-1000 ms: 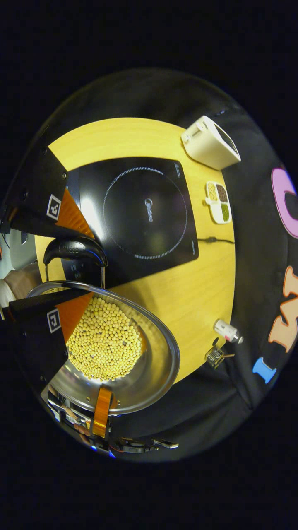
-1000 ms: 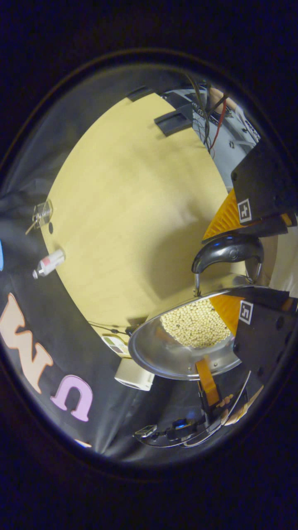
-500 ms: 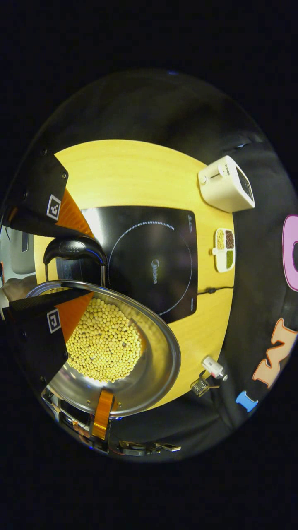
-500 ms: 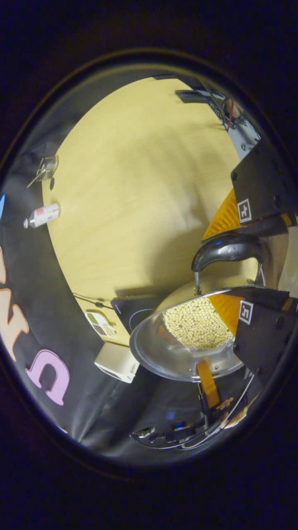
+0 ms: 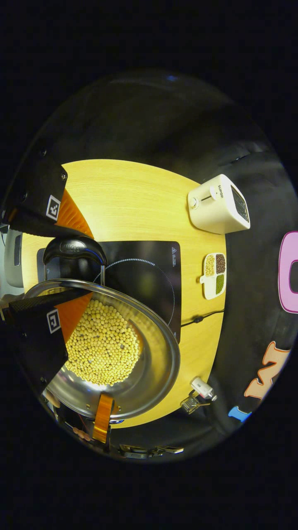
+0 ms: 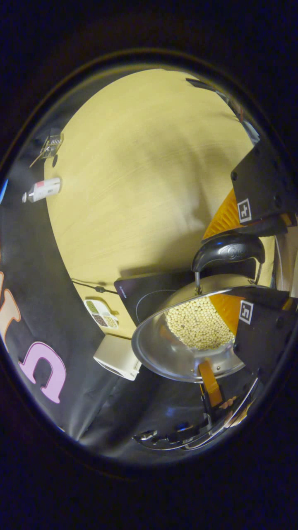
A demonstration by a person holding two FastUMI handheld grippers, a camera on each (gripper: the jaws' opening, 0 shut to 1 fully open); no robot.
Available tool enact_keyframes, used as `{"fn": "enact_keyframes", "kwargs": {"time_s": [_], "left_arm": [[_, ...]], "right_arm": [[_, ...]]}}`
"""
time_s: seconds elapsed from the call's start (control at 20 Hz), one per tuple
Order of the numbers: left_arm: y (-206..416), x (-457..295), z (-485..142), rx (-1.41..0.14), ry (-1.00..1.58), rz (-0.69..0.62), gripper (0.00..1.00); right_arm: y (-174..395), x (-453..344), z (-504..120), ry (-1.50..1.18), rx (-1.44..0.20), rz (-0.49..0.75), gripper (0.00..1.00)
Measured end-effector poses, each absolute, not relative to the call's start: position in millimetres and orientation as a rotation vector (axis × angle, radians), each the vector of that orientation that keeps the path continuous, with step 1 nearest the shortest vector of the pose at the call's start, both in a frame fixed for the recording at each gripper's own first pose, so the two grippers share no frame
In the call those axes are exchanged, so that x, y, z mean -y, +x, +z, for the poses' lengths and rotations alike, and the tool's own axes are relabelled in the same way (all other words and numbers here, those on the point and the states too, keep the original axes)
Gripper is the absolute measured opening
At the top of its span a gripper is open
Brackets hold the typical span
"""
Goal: First push the handle of the pot to place it horizontally, then grasp the pot with both hands and set it on the induction cooktop.
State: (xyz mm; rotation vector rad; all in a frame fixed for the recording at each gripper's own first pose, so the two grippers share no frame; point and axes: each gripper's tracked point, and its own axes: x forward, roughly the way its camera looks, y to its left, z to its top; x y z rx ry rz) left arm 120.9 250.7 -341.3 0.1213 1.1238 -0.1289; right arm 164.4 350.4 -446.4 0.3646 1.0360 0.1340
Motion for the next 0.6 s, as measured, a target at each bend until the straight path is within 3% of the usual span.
{"fn": "enact_keyframes", "kwargs": {"time_s": [0.2,0.25,0.3,0.35,0.5,0.55,0.6], "left_arm": [[122.4,-250.7,-338.2,-1.098,0.136,-0.099,0.64],[122.5,-250.9,-338.3,-1.088,0.137,-0.097,0.63],[121.9,-251.3,-338.0,-1.082,0.136,-0.093,0.63],[119.6,-252.0,-338.8,-1.076,0.136,-0.090,0.63],[119.1,-250.9,-339.0,-1.060,0.142,-0.080,0.63],[119.9,-251.0,-339.9,-1.057,0.148,-0.082,0.63],[120.3,-250.7,-340.6,-1.056,0.150,-0.081,0.63]], "right_arm": [[173.7,-349.0,-441.0,0.358,-1.021,0.136,0.53],[175.5,-346.0,-438.2,0.355,-1.015,0.138,0.47],[177.3,-343.8,-436.0,0.352,-1.009,0.141,0.53],[177.2,-342.1,-434.7,0.350,-1.007,0.143,0.47],[179.9,-337.2,-430.0,0.343,-0.997,0.139,0.47],[182.1,-335.8,-428.3,0.340,-0.995,0.137,0.53],[183.7,-335.2,-426.9,0.341,-0.999,0.136,0.47]]}}
